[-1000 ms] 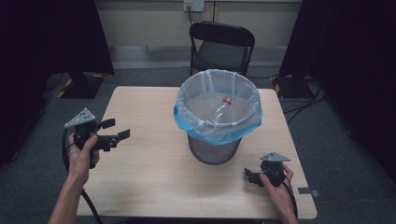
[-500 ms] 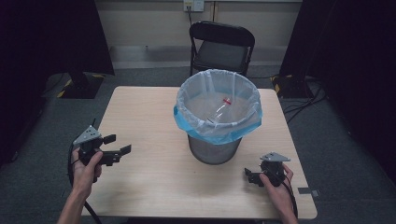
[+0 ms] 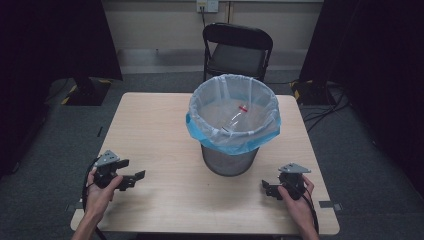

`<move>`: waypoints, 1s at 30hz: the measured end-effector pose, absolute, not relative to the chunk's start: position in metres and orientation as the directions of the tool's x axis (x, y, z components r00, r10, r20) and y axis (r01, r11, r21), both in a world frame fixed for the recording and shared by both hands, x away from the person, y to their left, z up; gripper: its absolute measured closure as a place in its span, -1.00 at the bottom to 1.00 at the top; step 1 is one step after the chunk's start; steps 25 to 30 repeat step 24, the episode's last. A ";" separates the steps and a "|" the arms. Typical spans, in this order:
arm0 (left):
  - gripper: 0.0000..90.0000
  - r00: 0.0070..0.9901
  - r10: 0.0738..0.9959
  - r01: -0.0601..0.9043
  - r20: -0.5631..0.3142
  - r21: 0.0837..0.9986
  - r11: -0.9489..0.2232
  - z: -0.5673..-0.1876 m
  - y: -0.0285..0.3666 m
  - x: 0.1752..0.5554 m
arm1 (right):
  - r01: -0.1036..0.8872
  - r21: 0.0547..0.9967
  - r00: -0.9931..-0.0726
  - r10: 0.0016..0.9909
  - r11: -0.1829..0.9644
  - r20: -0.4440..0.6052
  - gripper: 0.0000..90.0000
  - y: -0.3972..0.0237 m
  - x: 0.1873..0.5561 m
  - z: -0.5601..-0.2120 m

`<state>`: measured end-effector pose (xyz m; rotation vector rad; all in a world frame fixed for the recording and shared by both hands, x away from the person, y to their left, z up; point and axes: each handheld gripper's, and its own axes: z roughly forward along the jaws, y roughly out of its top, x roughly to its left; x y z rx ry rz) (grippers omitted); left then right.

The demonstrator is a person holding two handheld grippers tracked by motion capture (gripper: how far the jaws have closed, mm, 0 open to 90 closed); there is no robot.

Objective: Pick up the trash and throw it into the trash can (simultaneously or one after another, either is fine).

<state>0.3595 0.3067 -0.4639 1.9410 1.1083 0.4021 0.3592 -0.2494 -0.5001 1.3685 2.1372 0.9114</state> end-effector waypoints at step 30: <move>-0.71 0.522 0.853 0.577 0.001 0.736 -0.354 -0.501 0.284 0.362 | 0.620 0.728 -0.413 0.911 0.293 -0.015 -0.81 -0.249 0.359 -0.500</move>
